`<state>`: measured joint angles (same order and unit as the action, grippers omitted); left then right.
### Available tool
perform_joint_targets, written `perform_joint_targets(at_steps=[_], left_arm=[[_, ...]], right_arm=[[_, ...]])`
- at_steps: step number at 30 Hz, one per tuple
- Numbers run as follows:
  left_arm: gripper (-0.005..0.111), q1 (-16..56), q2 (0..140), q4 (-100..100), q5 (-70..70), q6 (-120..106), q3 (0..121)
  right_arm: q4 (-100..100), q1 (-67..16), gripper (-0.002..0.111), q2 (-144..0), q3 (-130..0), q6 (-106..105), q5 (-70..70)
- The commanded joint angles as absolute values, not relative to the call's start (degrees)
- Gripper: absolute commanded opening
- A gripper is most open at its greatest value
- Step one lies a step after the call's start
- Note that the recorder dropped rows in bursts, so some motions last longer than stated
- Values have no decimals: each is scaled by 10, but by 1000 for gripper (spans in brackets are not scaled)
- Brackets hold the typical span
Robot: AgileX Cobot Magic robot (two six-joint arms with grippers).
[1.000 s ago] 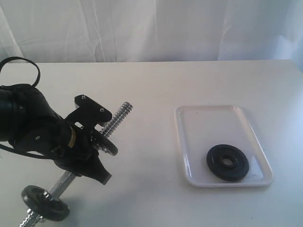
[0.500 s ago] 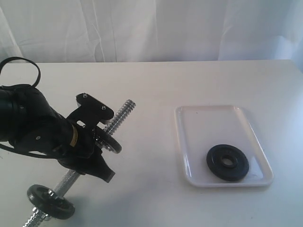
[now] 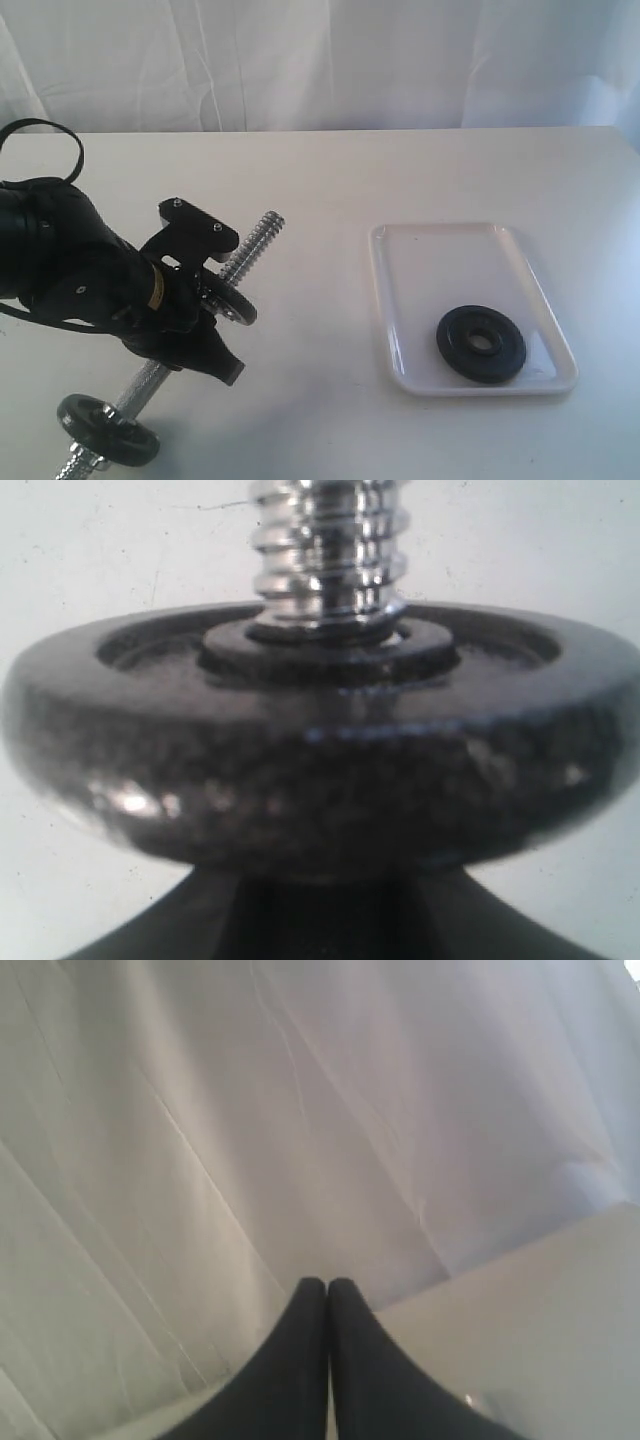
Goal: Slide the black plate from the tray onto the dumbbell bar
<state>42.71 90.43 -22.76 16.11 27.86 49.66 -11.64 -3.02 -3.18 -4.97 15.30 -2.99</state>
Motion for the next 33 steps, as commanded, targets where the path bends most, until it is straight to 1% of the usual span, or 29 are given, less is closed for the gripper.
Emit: perform_joint_targets(at_steps=[1,6,13,17,25,28,33], left_arm=[[0,431,880,-225,131,287,507],[0,431,880,-225,133,287,507],[0,431,880,-225,129,287,507],[0,431,880,-225,132,287,507],[0,431,880,-221,133,287,507],[0,431,880,-221,133,287,507],[0,431,880,-221,140,286,507]], right_arm=[[-115,-29,0,-150,-113,70,39],[-115,-42,0,-312,-229,-69,123],[-115,-114,0,-536,-417,-171,372],[-115,-150,0,-617,-480,-179,386],[-114,-209,0,-670,-501,-175,356],[-93,-240,0,-718,-535,-151,400],[24,-272,0,-806,-601,-46,509]])
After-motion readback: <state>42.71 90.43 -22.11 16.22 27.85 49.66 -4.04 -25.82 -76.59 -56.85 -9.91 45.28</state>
